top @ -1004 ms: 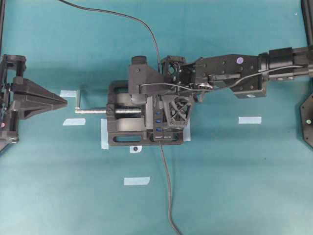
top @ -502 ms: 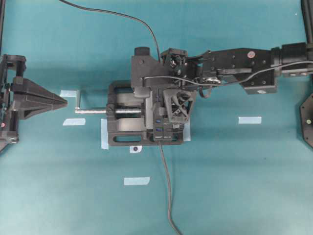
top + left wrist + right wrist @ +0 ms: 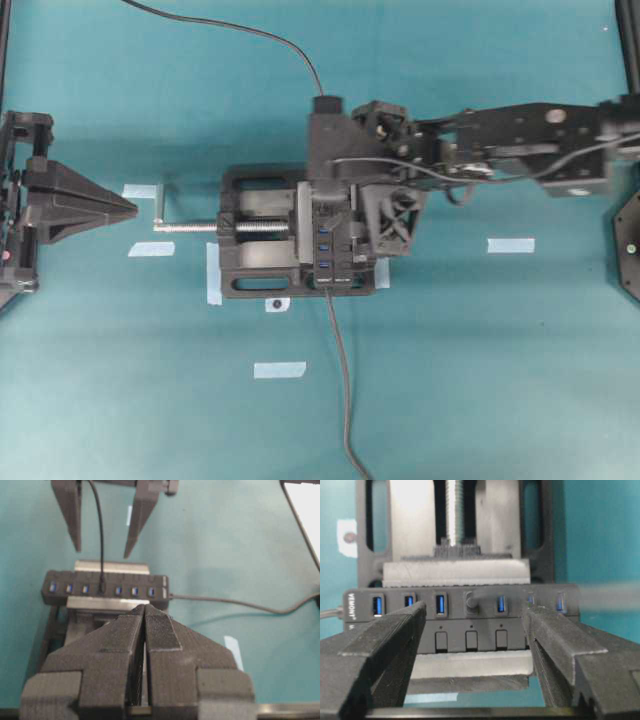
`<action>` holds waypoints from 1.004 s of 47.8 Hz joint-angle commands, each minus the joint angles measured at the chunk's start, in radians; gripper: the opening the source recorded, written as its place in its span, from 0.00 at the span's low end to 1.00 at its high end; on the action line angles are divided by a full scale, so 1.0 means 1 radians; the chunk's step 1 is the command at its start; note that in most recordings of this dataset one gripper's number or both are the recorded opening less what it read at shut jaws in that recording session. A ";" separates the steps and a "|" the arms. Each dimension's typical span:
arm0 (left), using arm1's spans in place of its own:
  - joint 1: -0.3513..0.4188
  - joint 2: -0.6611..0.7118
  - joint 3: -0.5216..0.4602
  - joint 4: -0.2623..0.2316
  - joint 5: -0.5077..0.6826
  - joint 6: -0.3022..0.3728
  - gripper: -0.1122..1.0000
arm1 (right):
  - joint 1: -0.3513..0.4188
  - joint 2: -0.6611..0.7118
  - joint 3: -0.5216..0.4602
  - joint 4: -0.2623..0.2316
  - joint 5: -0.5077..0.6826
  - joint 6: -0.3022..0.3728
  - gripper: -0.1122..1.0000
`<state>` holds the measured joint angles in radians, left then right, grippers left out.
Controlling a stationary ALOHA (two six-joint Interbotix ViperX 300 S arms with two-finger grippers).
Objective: Insert the USB into the center port of the fixed hub
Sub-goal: 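Open the right gripper and lift it off the plug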
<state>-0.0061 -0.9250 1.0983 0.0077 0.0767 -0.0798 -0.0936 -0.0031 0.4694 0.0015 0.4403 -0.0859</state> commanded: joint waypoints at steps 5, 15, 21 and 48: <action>-0.002 0.003 -0.014 0.002 -0.006 -0.002 0.10 | 0.003 -0.060 0.015 0.006 -0.025 0.025 0.82; -0.002 0.003 -0.014 0.000 -0.006 -0.002 0.10 | 0.006 -0.089 0.043 0.005 -0.060 0.025 0.82; -0.002 0.003 -0.014 0.000 -0.006 -0.002 0.10 | 0.008 -0.115 0.069 0.006 -0.103 0.025 0.82; -0.002 0.005 -0.015 0.000 -0.006 -0.002 0.10 | 0.014 -0.195 0.186 0.006 -0.239 0.029 0.82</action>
<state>-0.0061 -0.9250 1.0983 0.0077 0.0767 -0.0798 -0.0828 -0.1687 0.6535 0.0061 0.2194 -0.0660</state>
